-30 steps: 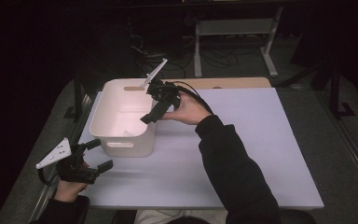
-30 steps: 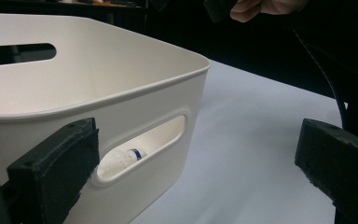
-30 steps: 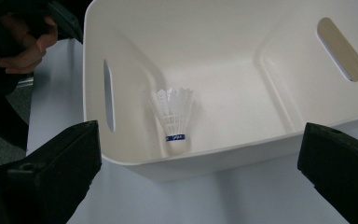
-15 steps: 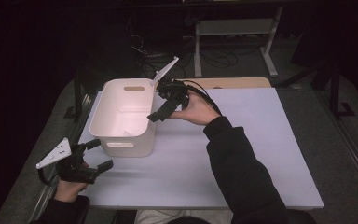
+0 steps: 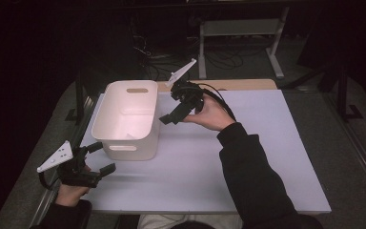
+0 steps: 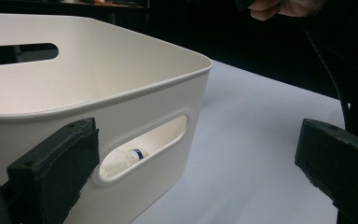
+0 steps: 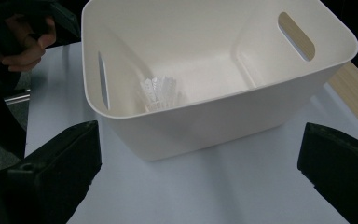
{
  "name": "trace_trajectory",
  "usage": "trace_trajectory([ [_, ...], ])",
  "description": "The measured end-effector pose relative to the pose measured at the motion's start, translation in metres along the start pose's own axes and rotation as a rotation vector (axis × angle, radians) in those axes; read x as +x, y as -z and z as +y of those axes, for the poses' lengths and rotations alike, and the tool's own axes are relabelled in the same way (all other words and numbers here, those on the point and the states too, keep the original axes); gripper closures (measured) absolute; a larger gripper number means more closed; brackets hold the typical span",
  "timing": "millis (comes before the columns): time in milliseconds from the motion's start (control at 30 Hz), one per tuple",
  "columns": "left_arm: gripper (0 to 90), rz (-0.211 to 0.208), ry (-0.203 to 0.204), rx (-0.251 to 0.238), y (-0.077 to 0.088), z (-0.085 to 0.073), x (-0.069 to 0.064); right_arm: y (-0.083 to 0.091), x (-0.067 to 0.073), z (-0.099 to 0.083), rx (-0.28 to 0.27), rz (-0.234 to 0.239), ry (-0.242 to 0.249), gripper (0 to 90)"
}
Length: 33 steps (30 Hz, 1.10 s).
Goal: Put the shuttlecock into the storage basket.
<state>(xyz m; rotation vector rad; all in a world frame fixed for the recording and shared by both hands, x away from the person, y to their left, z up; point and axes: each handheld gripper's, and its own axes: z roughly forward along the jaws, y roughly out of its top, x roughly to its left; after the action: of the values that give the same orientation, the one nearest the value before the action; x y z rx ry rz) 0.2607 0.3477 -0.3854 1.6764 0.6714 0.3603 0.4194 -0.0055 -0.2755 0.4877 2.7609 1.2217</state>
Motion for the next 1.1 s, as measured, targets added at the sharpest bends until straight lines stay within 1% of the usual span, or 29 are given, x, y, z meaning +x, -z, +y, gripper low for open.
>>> trace_trajectory([
  [100, 0.0, 0.001, -0.001, 0.002, 0.0, 0.0, 0.0, 0.004, -0.001, -0.005, -0.01, -0.006, -0.003, 0.0],
  [367, 0.0, 0.001, 0.0, 0.0, 0.0, 0.0, 0.0, 0.015, -0.006, -0.021, -0.037, -0.016, -0.038, 0.0],
  [500, 0.0, 0.001, 0.001, 0.0, -0.001, 0.0, 0.0, 0.022, -0.007, -0.029, -0.054, -0.022, -0.046, 0.0],
  [600, 0.0, 0.002, 0.001, 0.0, -0.001, 0.0, 0.0, 0.026, -0.007, -0.036, -0.061, -0.036, -0.059, 0.0],
  [700, 0.0, 0.002, 0.001, 0.001, -0.001, 0.0, 0.0, 0.03, -0.006, -0.042, -0.065, -0.043, -0.06, 0.0],
  [900, 0.0, 0.004, 0.001, 0.001, -0.001, 0.0, 0.0, 0.036, -0.009, -0.056, -0.071, -0.055, -0.088, 0.0],
  [1100, 0.0, 0.007, 0.003, 0.001, -0.001, 0.0, 0.0, 0.042, -0.011, -0.071, -0.089, -0.055, -0.112, 0.0],
])
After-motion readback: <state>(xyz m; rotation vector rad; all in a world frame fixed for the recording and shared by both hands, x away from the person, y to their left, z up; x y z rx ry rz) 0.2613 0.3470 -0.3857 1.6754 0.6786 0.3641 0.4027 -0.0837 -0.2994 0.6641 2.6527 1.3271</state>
